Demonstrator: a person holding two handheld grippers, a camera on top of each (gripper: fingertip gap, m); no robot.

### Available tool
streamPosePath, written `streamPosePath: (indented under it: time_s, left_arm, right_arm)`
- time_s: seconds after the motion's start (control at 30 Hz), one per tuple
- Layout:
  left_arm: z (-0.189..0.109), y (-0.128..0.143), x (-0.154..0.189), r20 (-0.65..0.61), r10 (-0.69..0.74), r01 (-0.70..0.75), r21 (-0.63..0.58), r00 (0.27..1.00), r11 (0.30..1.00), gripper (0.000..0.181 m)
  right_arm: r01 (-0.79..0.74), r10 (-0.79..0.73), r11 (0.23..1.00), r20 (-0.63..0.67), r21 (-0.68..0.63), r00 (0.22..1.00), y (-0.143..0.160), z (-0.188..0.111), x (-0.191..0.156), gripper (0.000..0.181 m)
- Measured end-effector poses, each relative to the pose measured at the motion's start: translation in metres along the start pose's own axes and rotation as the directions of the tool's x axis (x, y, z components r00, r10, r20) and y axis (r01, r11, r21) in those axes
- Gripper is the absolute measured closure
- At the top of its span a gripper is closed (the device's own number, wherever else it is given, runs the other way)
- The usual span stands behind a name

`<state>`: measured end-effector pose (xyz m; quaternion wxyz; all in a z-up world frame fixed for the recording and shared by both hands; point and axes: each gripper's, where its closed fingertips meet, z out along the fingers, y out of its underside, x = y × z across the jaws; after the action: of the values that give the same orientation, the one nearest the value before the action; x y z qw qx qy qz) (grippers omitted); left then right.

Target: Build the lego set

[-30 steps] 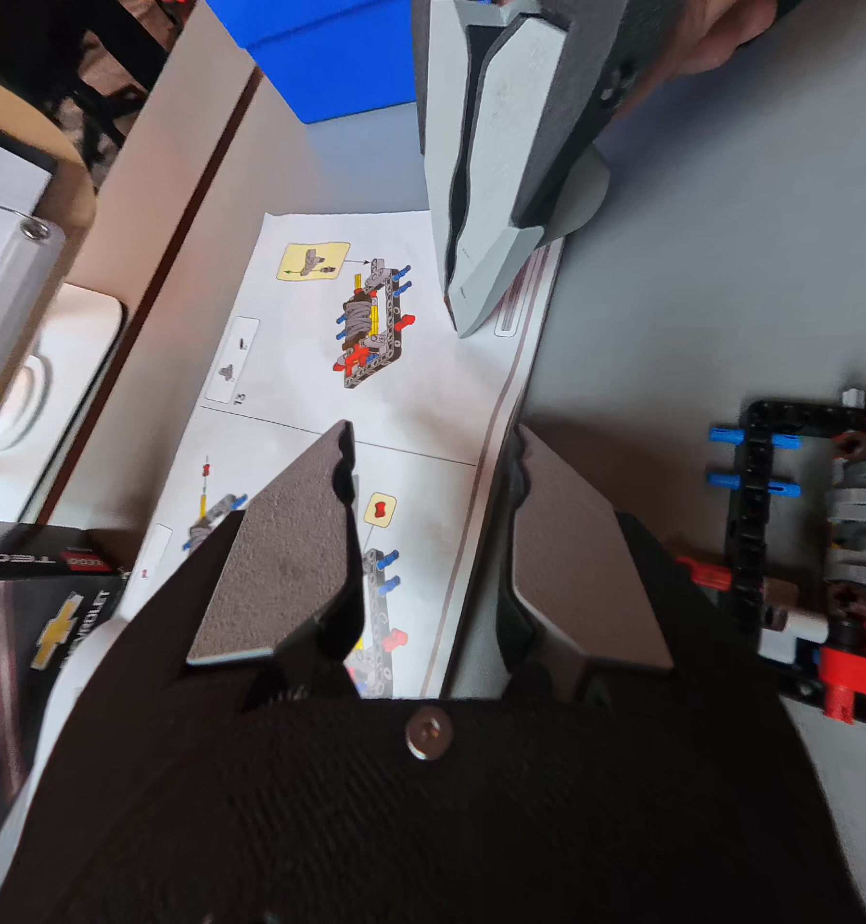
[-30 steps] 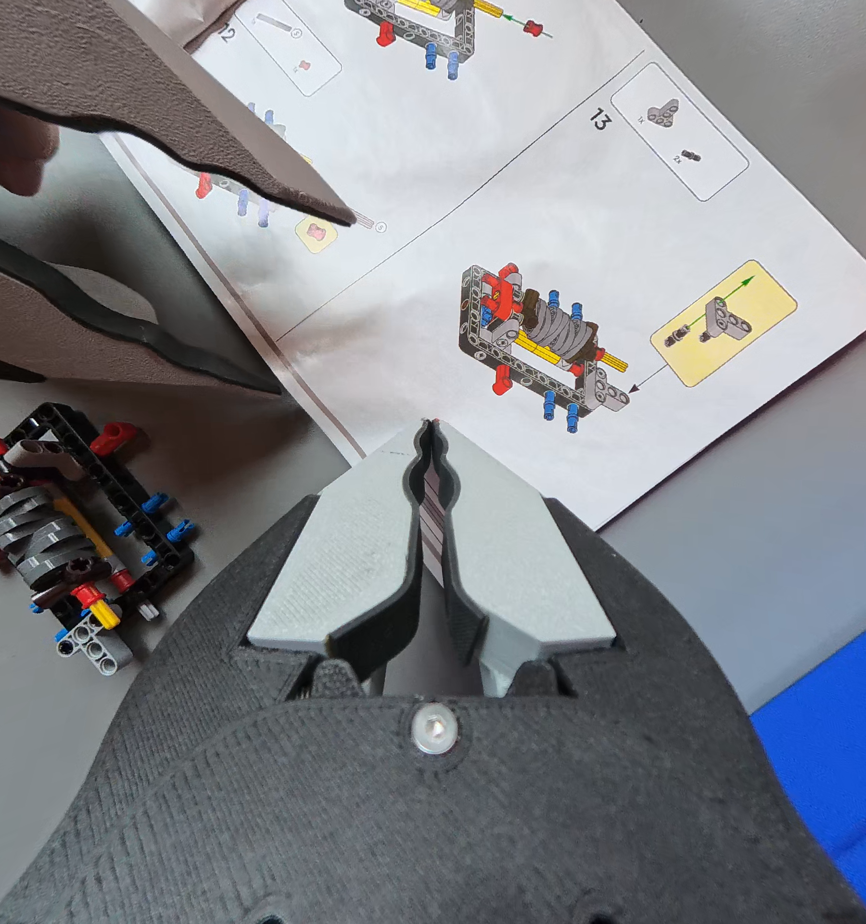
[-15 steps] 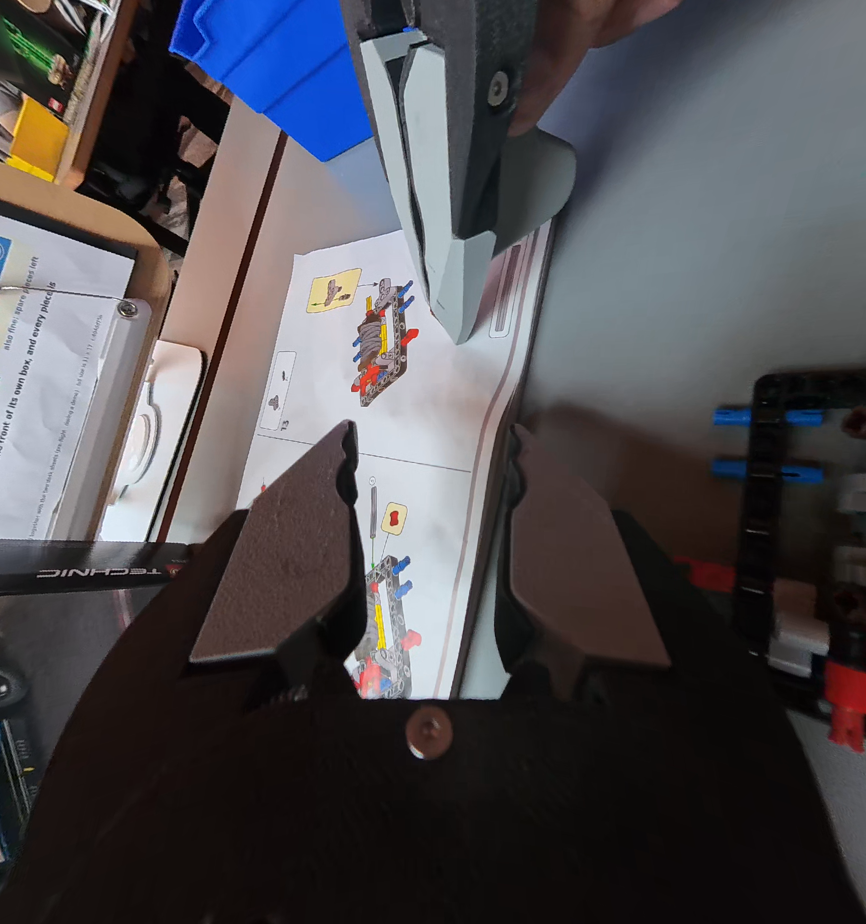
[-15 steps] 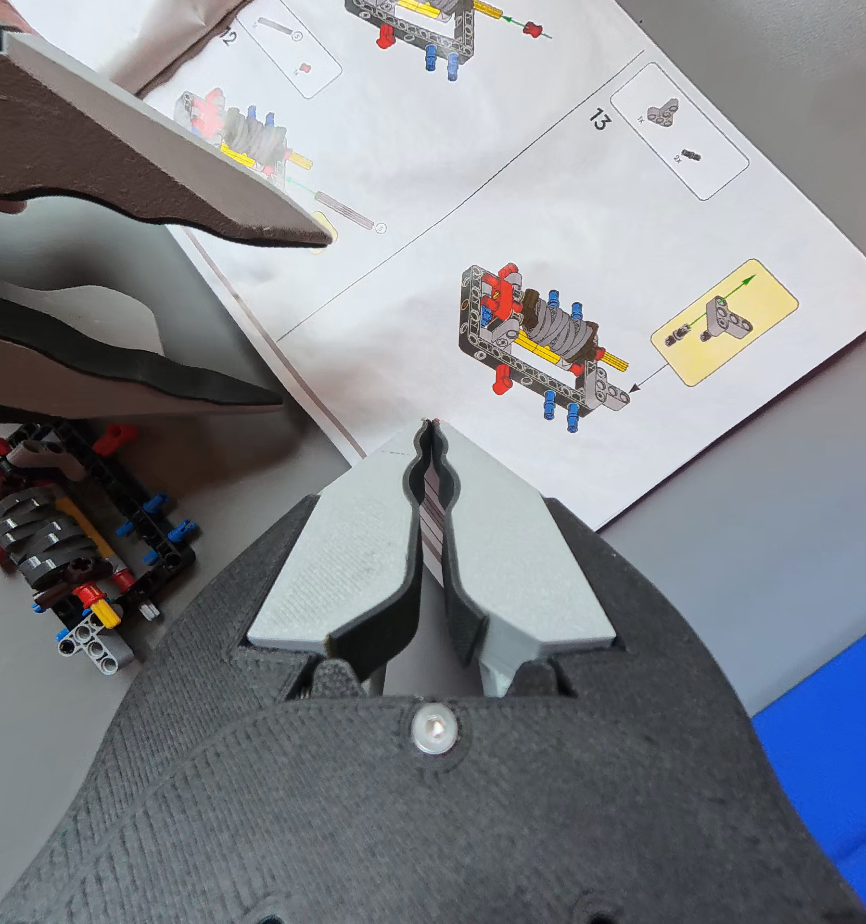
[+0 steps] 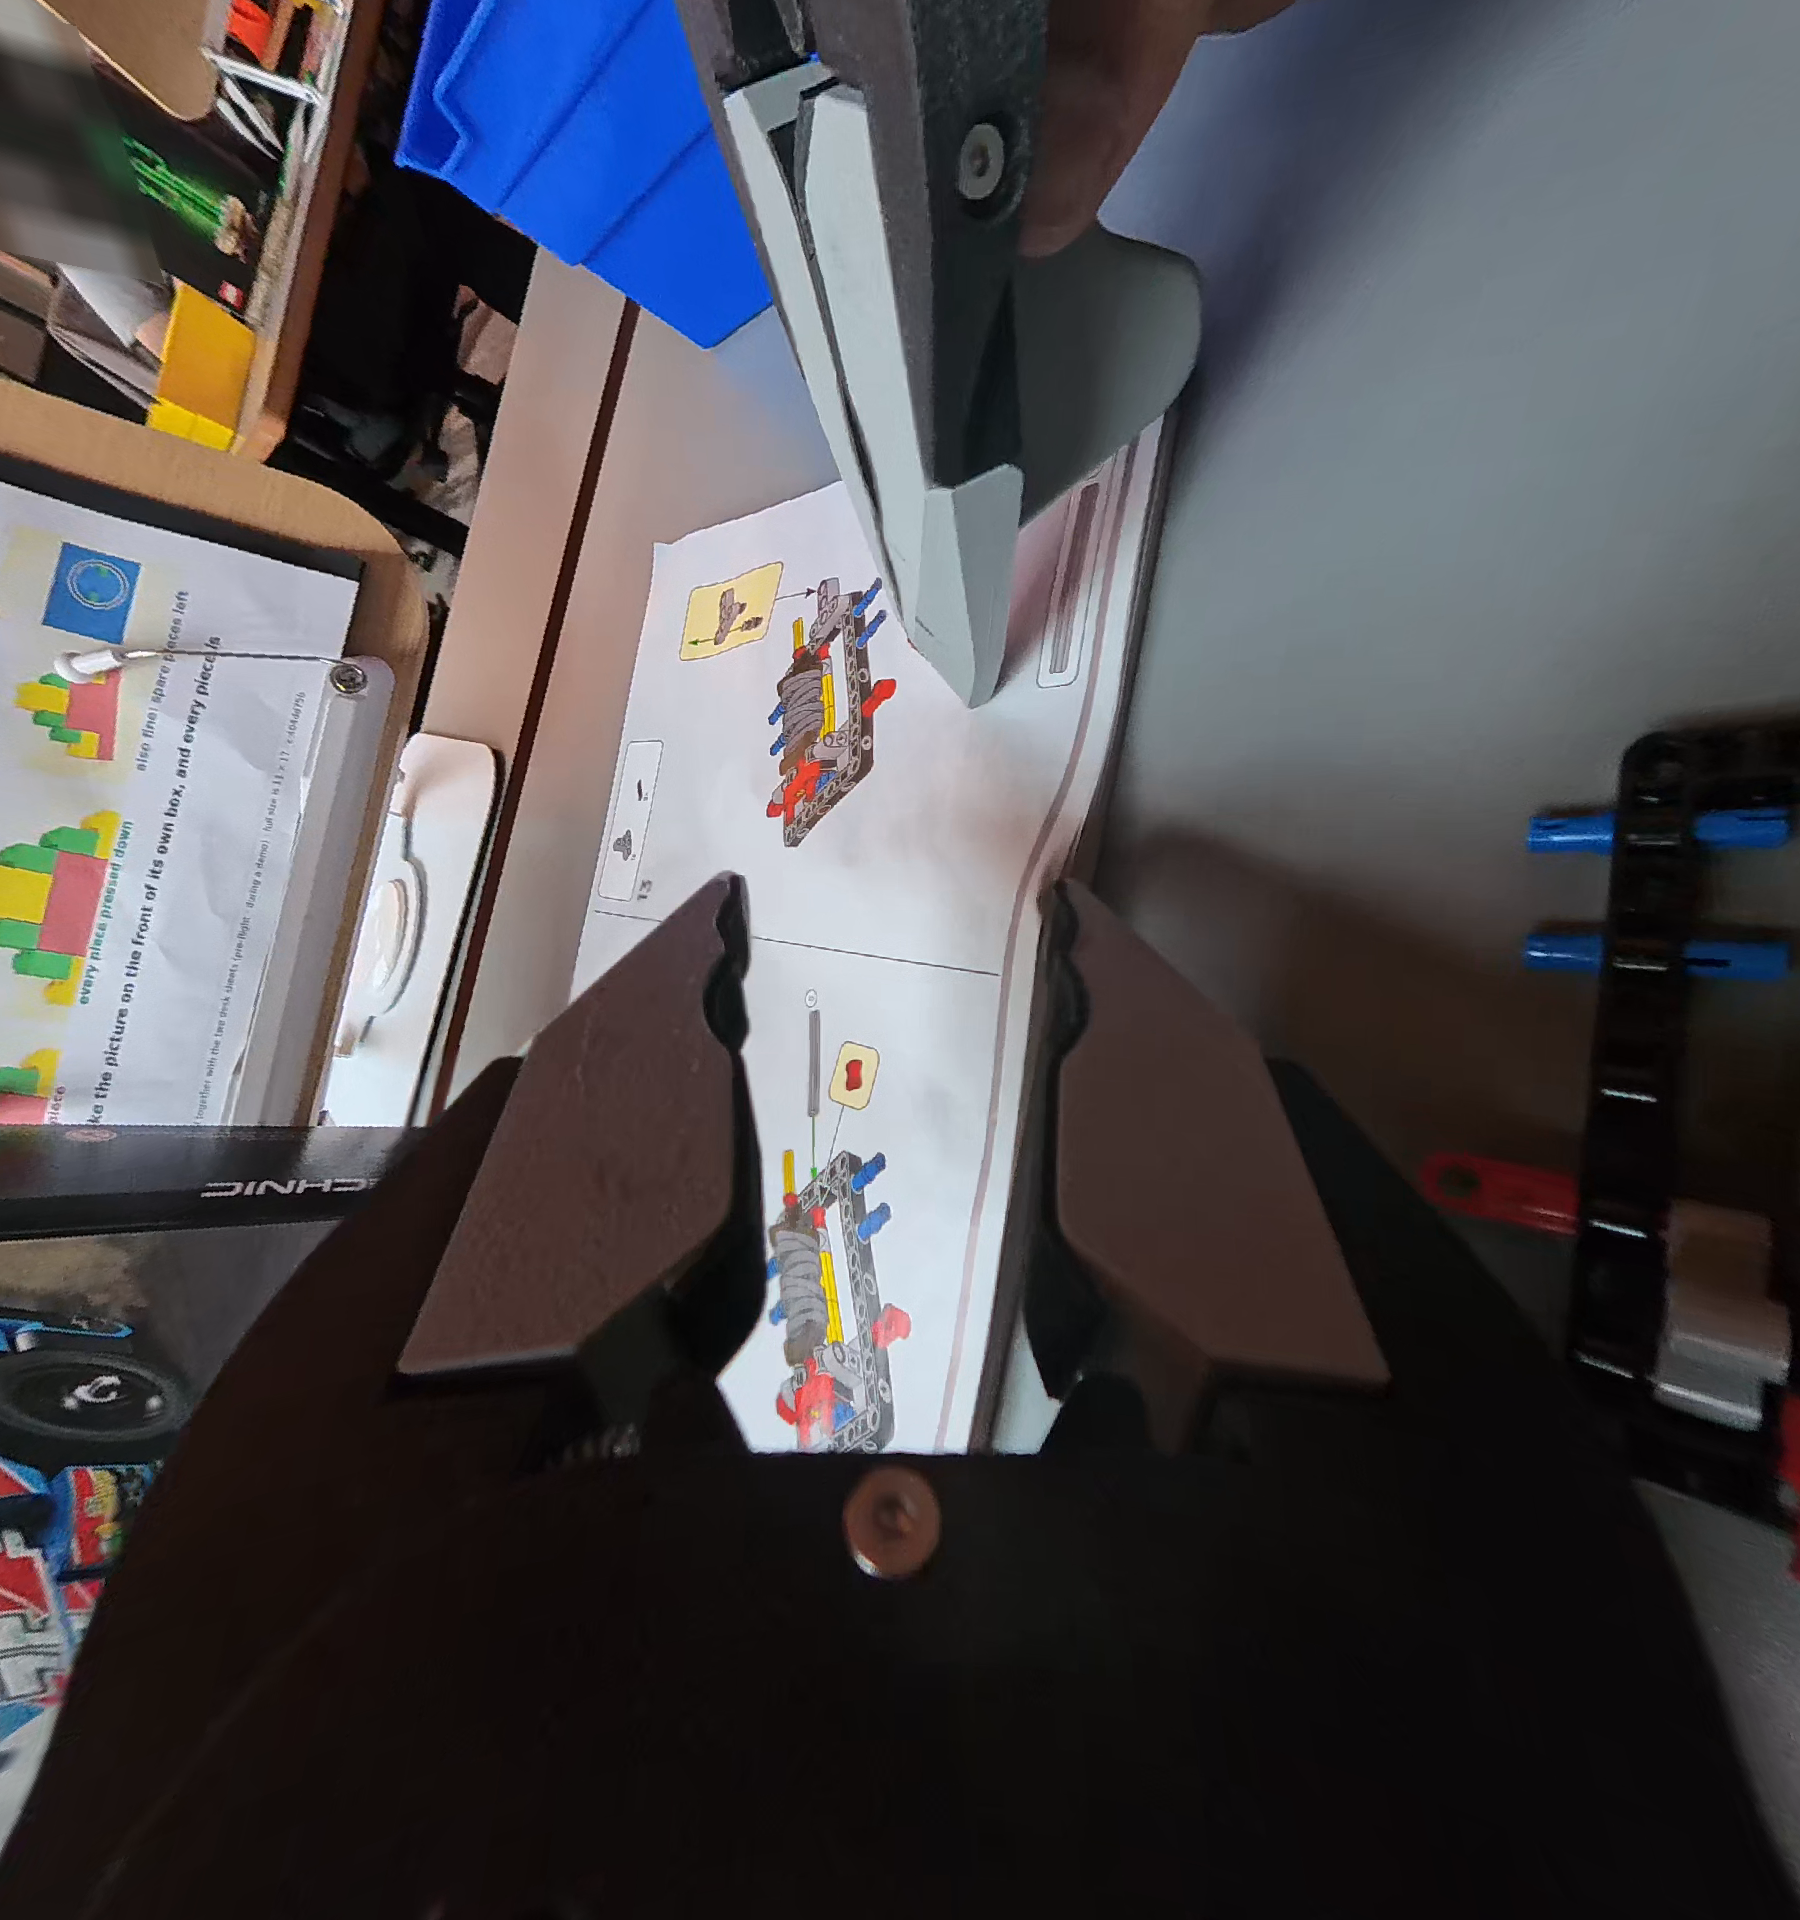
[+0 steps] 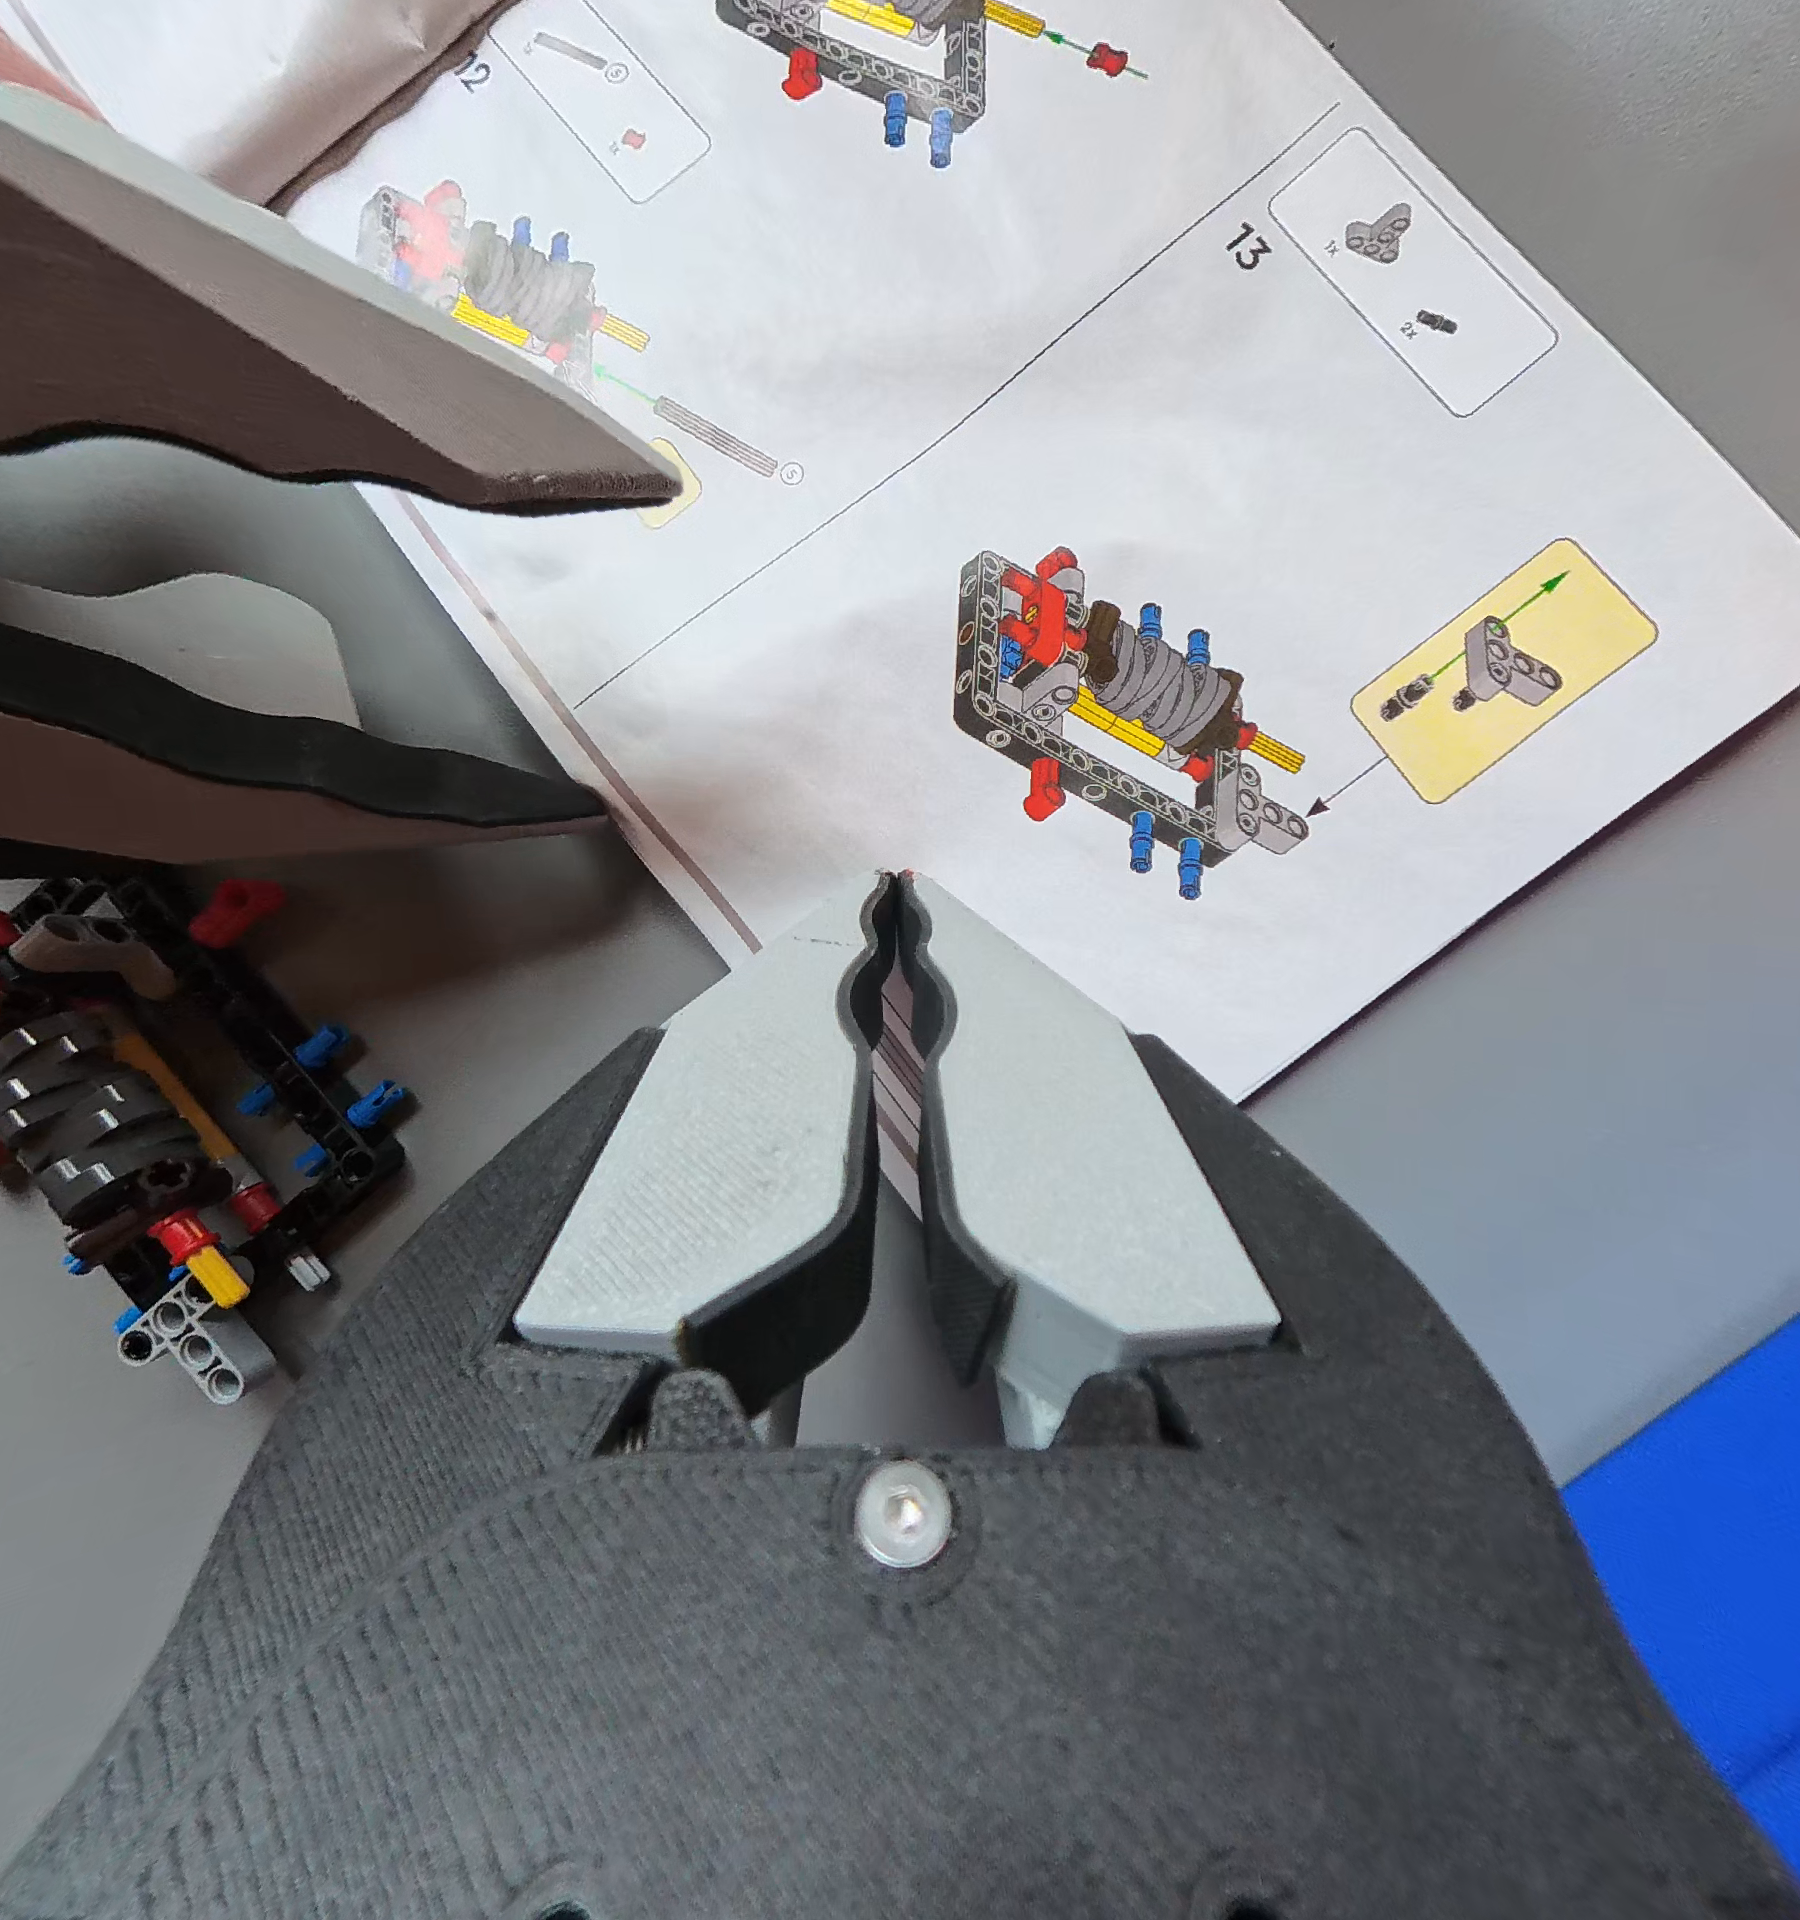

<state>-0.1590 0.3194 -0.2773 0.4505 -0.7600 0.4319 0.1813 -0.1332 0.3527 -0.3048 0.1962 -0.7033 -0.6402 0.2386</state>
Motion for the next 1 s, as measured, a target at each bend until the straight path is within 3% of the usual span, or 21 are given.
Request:
streamPosePath:
  time_s: [0.03,0.3,0.4,0.43,0.47,0.57,0.7,0.83,0.9,1.0]
  left_arm:
    - [0.000,0.000,0.000,0.010,0.019,-0.019,-0.002,1.000,1.000,0.130]
    - [0.000,0.003,0.001,0.039,0.068,-0.067,-0.017,0.997,0.998,0.135]
    - [0.000,0.008,-0.001,0.043,0.055,-0.054,-0.023,0.998,0.998,0.137]
    - [0.000,0.009,-0.002,0.040,0.050,-0.049,-0.025,0.998,0.999,0.137]
    - [0.001,0.010,-0.002,0.039,0.045,-0.044,-0.026,0.998,0.999,0.137]
    - [0.001,0.011,-0.003,0.044,0.041,-0.040,-0.028,0.998,0.999,0.141]
    - [-0.001,0.013,-0.008,0.063,0.030,-0.029,-0.029,0.998,0.999,0.148]
    - [-0.005,0.014,-0.016,0.101,0.017,-0.014,-0.031,0.995,0.999,0.166]
    - [-0.007,0.015,-0.020,0.112,0.003,0.000,-0.026,0.994,1.000,0.177]
    - [-0.008,0.019,-0.021,0.108,-0.003,0.006,-0.026,0.994,1.000,0.176]
  right_arm:
    - [-0.001,0.001,1.000,0.000,0.000,1.000,0.000,0.000,0.000,0.181]
    - [-0.005,0.005,1.000,-0.005,0.004,1.000,-0.002,-0.001,-0.003,0.181]
    - [-0.016,0.011,0.995,0.063,0.094,0.998,-0.013,-0.009,-0.013,0.181]
    - [-0.012,0.001,0.992,0.085,0.129,0.996,-0.017,-0.014,-0.017,0.174]
    - [-0.006,-0.009,0.987,0.095,0.159,0.995,-0.021,-0.018,-0.019,0.151]
    - [0.066,-0.090,0.973,0.099,0.221,0.991,-0.023,-0.027,-0.030,0.140]
    - [0.240,-0.224,0.952,-0.103,0.191,0.969,-0.014,-0.027,-0.025,0.134]
    - [0.375,-0.319,0.923,-0.367,0.090,0.874,-0.007,-0.030,-0.004,0.129]
    - [0.380,-0.306,0.918,-0.413,0.110,0.858,-0.008,-0.035,0.000,0.123]
    - [0.334,-0.227,0.923,-0.433,0.189,0.872,-0.006,-0.048,0.002,0.117]
